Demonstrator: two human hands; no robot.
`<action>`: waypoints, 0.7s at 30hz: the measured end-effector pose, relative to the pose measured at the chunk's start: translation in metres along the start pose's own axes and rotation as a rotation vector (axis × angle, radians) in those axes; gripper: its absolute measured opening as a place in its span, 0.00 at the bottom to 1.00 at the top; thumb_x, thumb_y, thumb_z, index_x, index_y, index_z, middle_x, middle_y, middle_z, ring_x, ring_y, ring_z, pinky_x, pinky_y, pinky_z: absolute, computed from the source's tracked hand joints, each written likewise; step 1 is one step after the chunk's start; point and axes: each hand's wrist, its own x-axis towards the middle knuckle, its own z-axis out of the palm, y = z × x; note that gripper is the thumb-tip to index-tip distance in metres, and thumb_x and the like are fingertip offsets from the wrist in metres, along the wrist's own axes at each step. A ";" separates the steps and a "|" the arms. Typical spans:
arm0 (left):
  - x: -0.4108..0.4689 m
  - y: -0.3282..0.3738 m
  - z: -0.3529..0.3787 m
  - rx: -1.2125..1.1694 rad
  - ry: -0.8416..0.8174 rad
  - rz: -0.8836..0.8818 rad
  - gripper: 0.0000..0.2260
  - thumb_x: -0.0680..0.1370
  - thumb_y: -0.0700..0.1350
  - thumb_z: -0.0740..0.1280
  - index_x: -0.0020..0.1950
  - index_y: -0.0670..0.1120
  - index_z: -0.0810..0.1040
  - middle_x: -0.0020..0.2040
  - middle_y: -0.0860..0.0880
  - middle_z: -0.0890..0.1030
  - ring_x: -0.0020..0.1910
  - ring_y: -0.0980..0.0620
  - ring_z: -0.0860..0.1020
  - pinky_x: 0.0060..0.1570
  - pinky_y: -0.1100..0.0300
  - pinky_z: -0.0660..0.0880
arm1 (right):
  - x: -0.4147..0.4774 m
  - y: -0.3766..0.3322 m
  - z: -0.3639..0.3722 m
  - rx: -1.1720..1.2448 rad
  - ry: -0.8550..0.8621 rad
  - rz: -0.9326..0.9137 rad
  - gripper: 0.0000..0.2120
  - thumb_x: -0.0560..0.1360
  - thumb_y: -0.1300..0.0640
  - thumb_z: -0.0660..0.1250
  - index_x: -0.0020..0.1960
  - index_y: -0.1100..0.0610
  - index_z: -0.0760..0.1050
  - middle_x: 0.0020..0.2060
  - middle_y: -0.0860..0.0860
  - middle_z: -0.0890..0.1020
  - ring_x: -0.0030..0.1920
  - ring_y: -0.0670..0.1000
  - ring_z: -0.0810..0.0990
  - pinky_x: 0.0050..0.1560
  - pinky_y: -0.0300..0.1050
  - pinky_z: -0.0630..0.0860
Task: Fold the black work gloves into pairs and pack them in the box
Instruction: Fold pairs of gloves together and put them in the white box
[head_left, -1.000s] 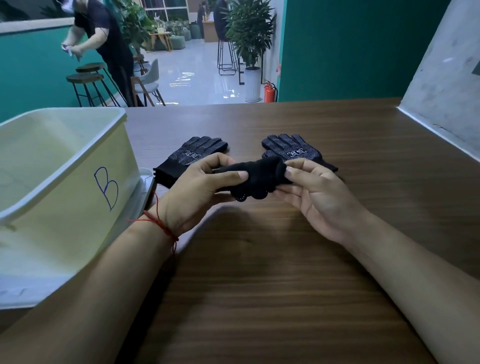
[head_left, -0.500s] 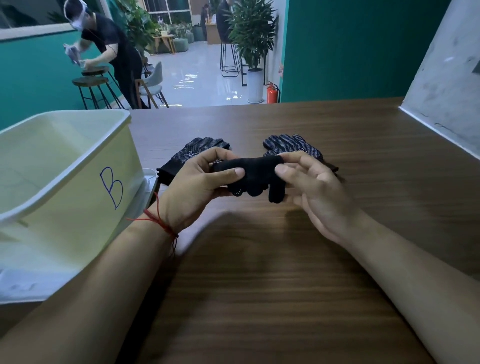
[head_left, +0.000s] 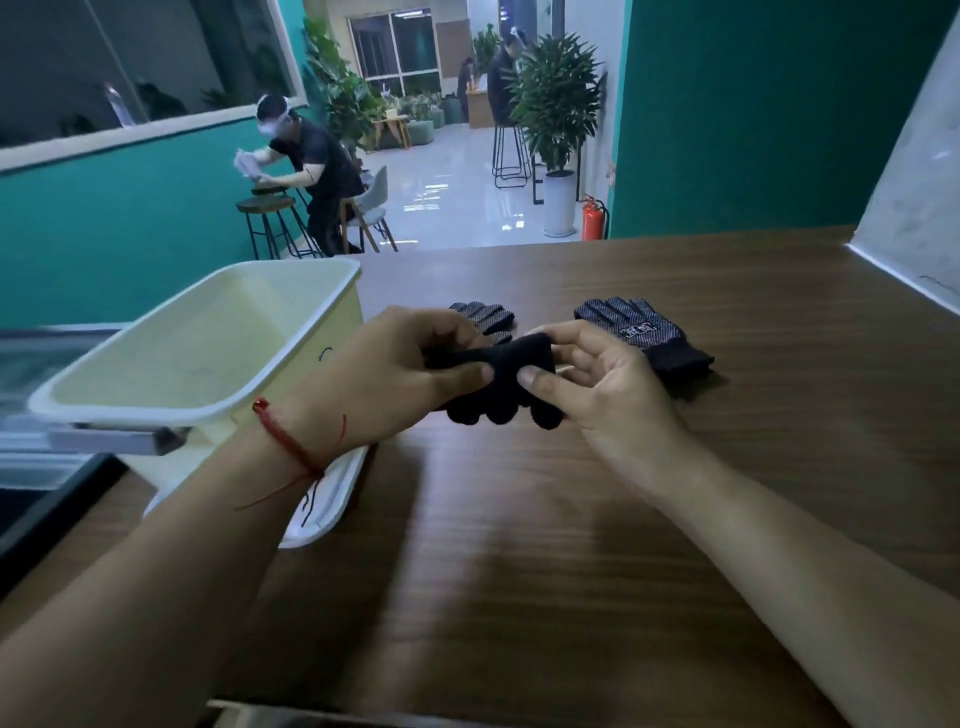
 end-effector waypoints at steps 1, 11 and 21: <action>-0.006 0.005 -0.009 0.097 -0.001 0.004 0.01 0.81 0.41 0.73 0.53 0.46 0.83 0.41 0.46 0.88 0.40 0.48 0.87 0.45 0.56 0.82 | 0.001 -0.004 0.008 0.002 -0.019 -0.002 0.15 0.77 0.66 0.76 0.62 0.57 0.81 0.53 0.58 0.87 0.46 0.53 0.86 0.42 0.45 0.83; -0.035 0.009 -0.129 0.397 0.308 -0.019 0.11 0.81 0.36 0.69 0.53 0.53 0.81 0.43 0.50 0.85 0.41 0.50 0.84 0.46 0.55 0.80 | 0.009 -0.023 0.084 0.065 -0.182 -0.015 0.21 0.76 0.68 0.77 0.64 0.52 0.80 0.57 0.51 0.87 0.49 0.48 0.85 0.54 0.43 0.82; -0.034 -0.049 -0.170 0.569 0.239 -0.436 0.09 0.85 0.44 0.63 0.64 0.50 0.78 0.66 0.42 0.80 0.59 0.43 0.78 0.58 0.51 0.73 | 0.035 -0.039 0.110 -0.096 -0.188 -0.040 0.17 0.79 0.61 0.75 0.62 0.44 0.81 0.58 0.45 0.86 0.51 0.49 0.86 0.55 0.53 0.85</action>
